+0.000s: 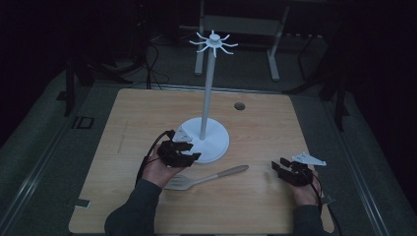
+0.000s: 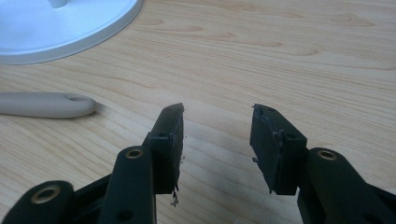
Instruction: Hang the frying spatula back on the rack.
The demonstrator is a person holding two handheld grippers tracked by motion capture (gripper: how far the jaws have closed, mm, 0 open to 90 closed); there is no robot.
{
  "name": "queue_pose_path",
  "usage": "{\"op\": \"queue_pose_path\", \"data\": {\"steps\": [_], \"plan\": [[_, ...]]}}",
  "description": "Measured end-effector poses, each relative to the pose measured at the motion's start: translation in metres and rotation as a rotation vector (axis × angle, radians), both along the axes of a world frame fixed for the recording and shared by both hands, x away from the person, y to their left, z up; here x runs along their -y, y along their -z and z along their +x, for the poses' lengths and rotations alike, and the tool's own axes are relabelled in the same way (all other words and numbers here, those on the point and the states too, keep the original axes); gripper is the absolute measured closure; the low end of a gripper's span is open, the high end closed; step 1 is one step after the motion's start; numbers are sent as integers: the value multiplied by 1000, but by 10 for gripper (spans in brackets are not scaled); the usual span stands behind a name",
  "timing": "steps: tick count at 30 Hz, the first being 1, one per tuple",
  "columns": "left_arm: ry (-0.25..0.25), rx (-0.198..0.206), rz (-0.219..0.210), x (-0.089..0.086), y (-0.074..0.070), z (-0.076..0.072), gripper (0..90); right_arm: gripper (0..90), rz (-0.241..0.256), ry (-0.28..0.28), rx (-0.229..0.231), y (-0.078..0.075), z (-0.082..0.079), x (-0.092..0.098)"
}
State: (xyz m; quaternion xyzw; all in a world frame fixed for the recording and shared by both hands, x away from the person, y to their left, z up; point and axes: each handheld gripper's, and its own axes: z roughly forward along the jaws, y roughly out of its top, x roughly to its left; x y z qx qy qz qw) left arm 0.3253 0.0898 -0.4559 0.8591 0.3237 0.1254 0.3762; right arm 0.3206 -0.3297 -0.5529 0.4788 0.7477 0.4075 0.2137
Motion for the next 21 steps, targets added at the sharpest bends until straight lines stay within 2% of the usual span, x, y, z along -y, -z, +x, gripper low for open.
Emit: {"op": "queue_pose_path", "data": {"steps": [7,16,21], "plan": [[32,-17,19,9,-1,5,555,533,5,8,1,-1,0,2],[51,-45,43,22,4,11,558,529,15,27,3,-2,-1,6],[86,-69,72,30,9,13,558,526,13,26,4,-2,-1,6]]}}
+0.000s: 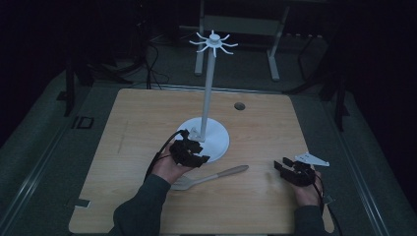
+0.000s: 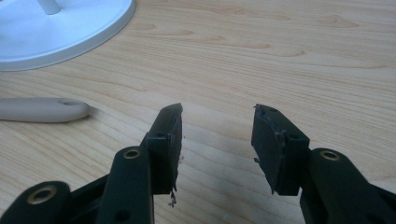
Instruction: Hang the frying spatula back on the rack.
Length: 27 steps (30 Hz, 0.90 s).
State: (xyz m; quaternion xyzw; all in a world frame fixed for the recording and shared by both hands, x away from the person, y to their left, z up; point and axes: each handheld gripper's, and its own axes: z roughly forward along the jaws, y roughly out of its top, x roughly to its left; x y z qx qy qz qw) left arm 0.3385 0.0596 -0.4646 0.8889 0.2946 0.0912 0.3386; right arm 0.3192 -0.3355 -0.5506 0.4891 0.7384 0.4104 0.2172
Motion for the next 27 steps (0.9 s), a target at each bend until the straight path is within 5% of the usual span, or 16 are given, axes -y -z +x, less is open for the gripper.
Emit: {"op": "queue_pose_path", "data": {"steps": [12,27], "plan": [[30,-24,37,13,9,2,564,522,0,2,3,0,0,1],[115,-70,132,42,21,3,593,520,17,16,7,-1,-1,4]]}}
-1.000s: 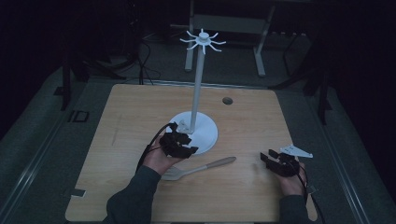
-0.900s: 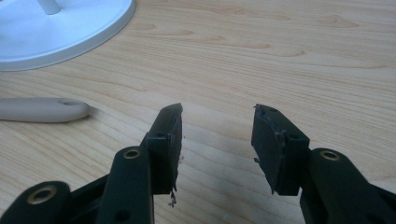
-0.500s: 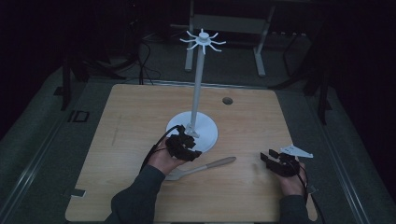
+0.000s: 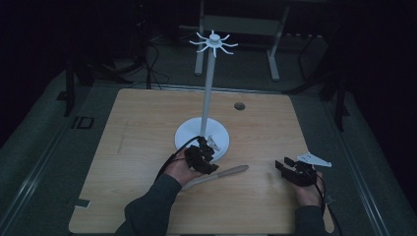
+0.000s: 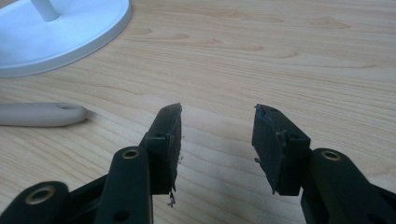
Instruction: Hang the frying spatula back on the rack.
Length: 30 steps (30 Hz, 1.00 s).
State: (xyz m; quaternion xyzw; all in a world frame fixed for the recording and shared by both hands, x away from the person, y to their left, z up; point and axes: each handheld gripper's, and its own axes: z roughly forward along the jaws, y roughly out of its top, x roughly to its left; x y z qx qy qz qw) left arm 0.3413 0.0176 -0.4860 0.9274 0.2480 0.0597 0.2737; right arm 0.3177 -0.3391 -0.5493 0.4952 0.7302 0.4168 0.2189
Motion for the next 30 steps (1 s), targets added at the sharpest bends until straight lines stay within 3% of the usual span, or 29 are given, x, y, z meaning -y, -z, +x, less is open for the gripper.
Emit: {"op": "queue_pose_path", "data": {"steps": [9,14,17,24,30], "plan": [[64,-26,85,23,13,1,669,517,9,2,-4,1,0,-1],[75,-44,135,33,22,4,698,516,22,16,6,-1,-1,4],[77,-68,150,35,28,7,696,515,25,22,6,0,-1,5],[99,-83,202,41,40,9,724,505,37,23,4,0,-1,5],[101,-98,205,41,42,9,740,501,36,23,-1,1,-1,5]]}}
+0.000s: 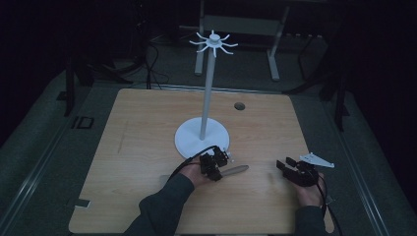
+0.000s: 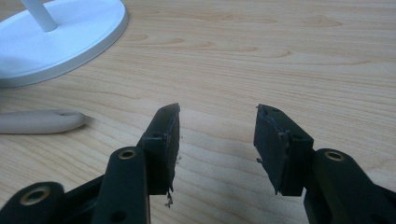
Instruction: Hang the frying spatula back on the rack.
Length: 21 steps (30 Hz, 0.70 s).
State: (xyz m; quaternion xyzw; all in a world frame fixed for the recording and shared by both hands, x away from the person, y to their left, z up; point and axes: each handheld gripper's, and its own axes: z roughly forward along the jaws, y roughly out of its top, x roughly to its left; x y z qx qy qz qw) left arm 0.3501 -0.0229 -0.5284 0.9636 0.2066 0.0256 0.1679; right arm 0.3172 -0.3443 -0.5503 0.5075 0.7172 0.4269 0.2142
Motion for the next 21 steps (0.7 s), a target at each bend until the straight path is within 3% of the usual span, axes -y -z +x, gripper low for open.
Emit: {"op": "queue_pose_path", "data": {"steps": [10,16,21], "plan": [[20,0,22,3,2,-1,731,498,-2,0,-2,1,0,-1],[13,-26,18,3,1,1,729,497,-4,-4,-6,2,1,-2],[21,-42,41,8,0,2,726,497,-6,-7,-6,1,1,-2]]}}
